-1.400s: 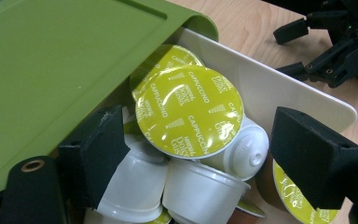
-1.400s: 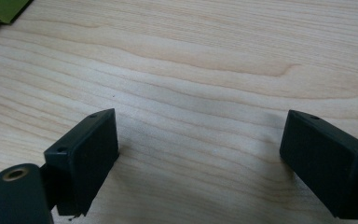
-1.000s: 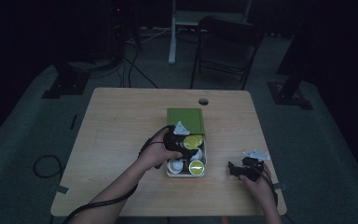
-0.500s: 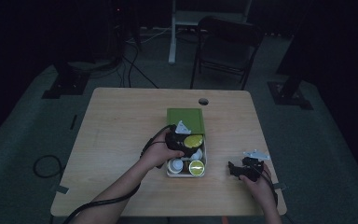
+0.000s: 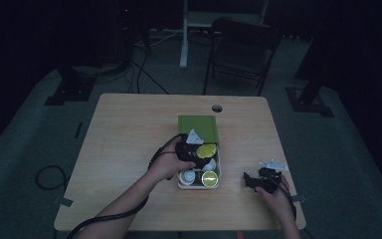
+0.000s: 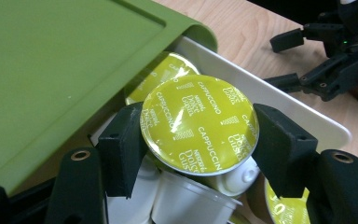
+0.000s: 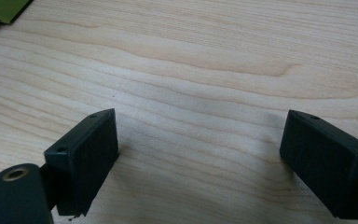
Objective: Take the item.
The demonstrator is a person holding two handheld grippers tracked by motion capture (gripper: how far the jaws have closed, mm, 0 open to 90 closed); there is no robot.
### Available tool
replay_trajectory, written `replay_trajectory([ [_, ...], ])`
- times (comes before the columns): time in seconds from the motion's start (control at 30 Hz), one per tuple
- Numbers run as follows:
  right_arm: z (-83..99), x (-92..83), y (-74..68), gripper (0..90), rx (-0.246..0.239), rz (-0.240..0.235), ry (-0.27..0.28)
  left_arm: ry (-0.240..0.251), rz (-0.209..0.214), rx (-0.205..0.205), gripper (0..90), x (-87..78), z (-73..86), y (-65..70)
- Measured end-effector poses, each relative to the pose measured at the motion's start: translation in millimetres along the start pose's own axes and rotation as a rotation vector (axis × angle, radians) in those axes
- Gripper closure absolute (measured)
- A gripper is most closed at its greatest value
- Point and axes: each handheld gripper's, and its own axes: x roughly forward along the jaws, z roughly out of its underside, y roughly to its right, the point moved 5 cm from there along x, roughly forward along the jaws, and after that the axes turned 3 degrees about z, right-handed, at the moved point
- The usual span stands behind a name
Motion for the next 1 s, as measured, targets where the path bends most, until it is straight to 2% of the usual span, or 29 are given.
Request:
replay_trajectory([
  [0.17,0.0,0.0,0.1,11.0,0.000,0.000,0.000,-0.007,0.012,0.012,38.2,-4.7,1.7,4.2],
  [0.37,0.0,-0.1,0.0,11.0,-0.001,0.000,-0.001,0.011,0.027,0.024,38.3,-15.1,1.6,11.0],
  [0.77,0.1,-0.1,0.0,11.0,0.000,-0.001,-0.002,0.035,0.024,0.048,38.3,-38.3,0.8,17.9],
  [0.87,0.1,-0.1,-0.1,11.0,0.000,0.000,-0.002,0.050,0.003,0.060,38.3,-46.0,0.0,19.9],
  [1.0,0.1,-0.1,-0.1,11.0,0.001,0.000,-0.002,0.065,0.006,0.055,38.3,-53.2,0.5,21.8],
])
